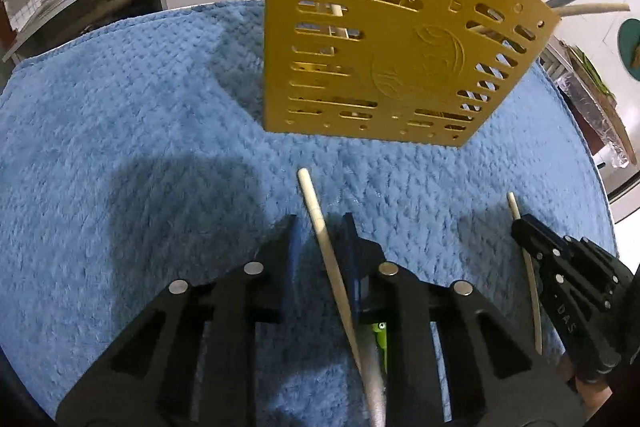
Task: Organize utensils
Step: 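Close the left tool on a wooden chopstick while the right tool grasps another chopstick, then carry the left tool's chopstick toward the holder while the right tool carries its chopstick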
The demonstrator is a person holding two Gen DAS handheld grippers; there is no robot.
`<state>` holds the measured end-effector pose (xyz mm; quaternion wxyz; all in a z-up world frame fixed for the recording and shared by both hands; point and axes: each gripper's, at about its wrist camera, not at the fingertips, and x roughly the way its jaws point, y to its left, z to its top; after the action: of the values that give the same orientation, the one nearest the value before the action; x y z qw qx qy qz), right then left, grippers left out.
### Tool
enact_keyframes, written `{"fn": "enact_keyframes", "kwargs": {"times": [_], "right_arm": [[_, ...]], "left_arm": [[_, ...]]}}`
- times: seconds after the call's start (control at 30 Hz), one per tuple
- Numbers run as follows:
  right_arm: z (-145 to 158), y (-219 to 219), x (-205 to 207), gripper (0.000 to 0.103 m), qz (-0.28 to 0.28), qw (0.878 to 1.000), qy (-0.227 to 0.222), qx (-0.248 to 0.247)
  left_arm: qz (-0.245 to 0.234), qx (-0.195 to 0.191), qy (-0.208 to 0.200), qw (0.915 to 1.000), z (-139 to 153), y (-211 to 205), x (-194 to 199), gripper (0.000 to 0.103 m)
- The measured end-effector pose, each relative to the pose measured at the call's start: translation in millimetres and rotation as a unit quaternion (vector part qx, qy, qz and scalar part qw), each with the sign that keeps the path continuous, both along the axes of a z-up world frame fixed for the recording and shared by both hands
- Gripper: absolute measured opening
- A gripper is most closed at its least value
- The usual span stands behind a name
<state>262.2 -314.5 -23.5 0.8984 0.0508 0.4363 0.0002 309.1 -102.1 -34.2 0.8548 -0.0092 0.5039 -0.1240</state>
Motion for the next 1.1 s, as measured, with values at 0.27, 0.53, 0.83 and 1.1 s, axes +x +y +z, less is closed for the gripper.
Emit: {"fn": "enact_keyframes", "kwargs": {"times": [0.27,0.53,0.83,1.1], "right_arm": [[-1.4,-2.1,3.7,0.007,-0.003,1.0,0.008,0.012],[1.5,-4.8,15.8,0.007,-0.002,0.998,0.052,0.018],[12.6,-5.9,0.1,0.006,0.004,0.998,0.037,0.043],[48.7,-11.2,-26.7,0.005,0.009,0.996,-0.052,0.067]], "left_arm": [[-0.001,0.009,0.017,0.9998,-0.1,-0.4,15.4,0.01],[-0.009,0.022,0.008,0.9997,1.4,-7.3,15.7,0.009],[-0.012,0.006,-0.023,0.9996,22.9,18.0,-7.8,0.009],[-0.019,-0.016,-0.104,0.9943,64.1,36.3,-39.1,0.009]]}}
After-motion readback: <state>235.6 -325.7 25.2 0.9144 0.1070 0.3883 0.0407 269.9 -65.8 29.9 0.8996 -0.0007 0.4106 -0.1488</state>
